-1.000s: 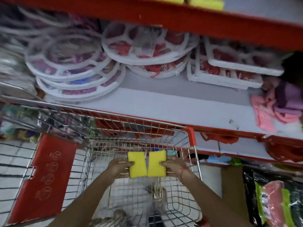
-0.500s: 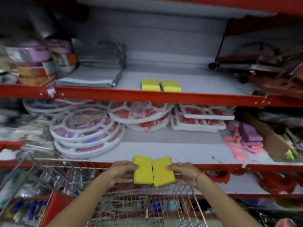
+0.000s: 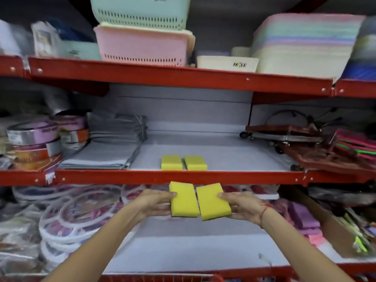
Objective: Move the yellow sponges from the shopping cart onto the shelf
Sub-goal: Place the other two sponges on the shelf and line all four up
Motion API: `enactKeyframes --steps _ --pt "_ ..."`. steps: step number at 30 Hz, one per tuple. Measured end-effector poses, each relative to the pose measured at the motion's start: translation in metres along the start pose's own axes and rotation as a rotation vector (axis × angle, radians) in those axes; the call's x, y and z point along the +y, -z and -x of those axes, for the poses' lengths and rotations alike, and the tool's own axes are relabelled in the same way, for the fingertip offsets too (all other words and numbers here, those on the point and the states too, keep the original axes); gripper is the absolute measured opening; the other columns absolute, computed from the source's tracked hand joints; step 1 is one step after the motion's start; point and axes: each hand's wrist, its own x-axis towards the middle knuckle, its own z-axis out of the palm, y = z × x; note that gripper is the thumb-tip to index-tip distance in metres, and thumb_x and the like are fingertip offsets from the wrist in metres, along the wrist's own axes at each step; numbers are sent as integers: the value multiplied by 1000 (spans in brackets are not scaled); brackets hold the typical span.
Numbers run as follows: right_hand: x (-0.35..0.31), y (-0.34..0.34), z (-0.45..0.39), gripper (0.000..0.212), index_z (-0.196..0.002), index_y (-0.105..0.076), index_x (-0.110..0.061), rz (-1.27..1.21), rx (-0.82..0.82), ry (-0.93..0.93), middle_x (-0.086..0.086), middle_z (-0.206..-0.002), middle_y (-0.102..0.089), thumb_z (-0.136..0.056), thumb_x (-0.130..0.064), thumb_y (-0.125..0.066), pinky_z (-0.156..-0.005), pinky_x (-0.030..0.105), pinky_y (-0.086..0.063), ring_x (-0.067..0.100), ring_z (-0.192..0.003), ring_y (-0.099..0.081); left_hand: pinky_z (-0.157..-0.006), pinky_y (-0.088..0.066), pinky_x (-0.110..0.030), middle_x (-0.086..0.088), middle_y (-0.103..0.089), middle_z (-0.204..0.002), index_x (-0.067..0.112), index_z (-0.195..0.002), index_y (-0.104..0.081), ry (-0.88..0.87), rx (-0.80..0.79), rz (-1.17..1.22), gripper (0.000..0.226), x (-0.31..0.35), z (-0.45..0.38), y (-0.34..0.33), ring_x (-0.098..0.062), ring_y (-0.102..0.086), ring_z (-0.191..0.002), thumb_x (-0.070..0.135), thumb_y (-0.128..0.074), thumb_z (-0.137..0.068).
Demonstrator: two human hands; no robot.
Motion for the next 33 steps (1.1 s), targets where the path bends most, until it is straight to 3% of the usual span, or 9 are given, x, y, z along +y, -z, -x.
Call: enactKeyframes --steps 4,8,11,13,16,20,23,28,33 --pt "-45 29 -19 31 -105 -69 -2 -32 13 68 13 -95 -74 -80 -19 -75 -75 36 -60 25 -83 -70 -62 -62 -29 -15 -70 -107 4 -110 -64 -65 -3 -8 35 45 -19 -25 -25 -70 -87 17 -74 -79" --pt "-78 53 -37 26 -102 -68 -5 -23 43 106 10 -94 -72 -82 -20 -73 -70 32 -59 20 -80 -68 -60 -62 -26 -15 -67 -112 4 -113 -61 -113 -25 -4 35 80 -42 -48 -25 -68 -87 16 -71 -82" --pt "-98 74 -56 18 -90 -68 -7 -23 77 117 8 -86 -72 -80 -19 -75 -56 27 -58 18 -77 -69 -53 -61 -25 -15 -67 -108 3 -105 -62 -130 8 -40 29 105 -65 -68 -22 -69 -78 14 -73 -81" --pt "-110 88 -71 19 -91 -66 -5 -4 106 126 9 -88 -71 -81 -18 -75 -59 29 -58 19 -79 -68 -50 -61 -25 -15 -65 -108 3 -97 -62 -135 29 -77 22 119 -82 -83 -21 -68 -74 13 -73 -81" --pt "-118 103 -91 21 -94 -65 -5 34 146 125 10 -94 -68 -81 -18 -75 -60 30 -55 19 -79 -66 -49 -61 -29 -17 -64 -112 -2 -114 -57 -144 56 -114 39 131 -105 -102 -23 -67 -70 10 -73 -80" --pt "-120 117 -114 31 -106 -65 -3 132 215 90 14 -104 -64 -80 -18 -76 -45 24 -52 21 -72 -63 -48 -61 -31 -21 -64 -119 17 -133 -46 -166 108 -282 63 134 -133 -118 -25 -67 -69 11 -75 -78" --pt "-117 124 -127 27 -99 -67 -1 193 227 57 15 -100 -64 -79 -17 -76 -37 18 -49 19 -65 -63 -66 -62 -41 -20 -66 -106 23 -134 -48 -162 127 -370 61 134 -146 -131 -30 -68 -77 9 -72 -80" --pt "-112 129 -140 47 -109 -66 8 329 263 13 21 -108 -69 -75 -20 -80 -79 42 -60 35 -93 -69 -88 -58 -39 -20 -70 -111 19 -133 -50 -163 154 -623 52 132 -153 -145 -34 -72 -95 18 -65 -83" --pt "-112 127 -138 42 -106 -64 6 522 309 26 20 -108 -68 -78 -22 -75 -92 48 -55 36 -100 -67 -102 -46 -30 -4 -59 -133 14 -129 -56 -265 271 -1013 48 136 -152 -148 -20 -57 -121 27 -63 -83"
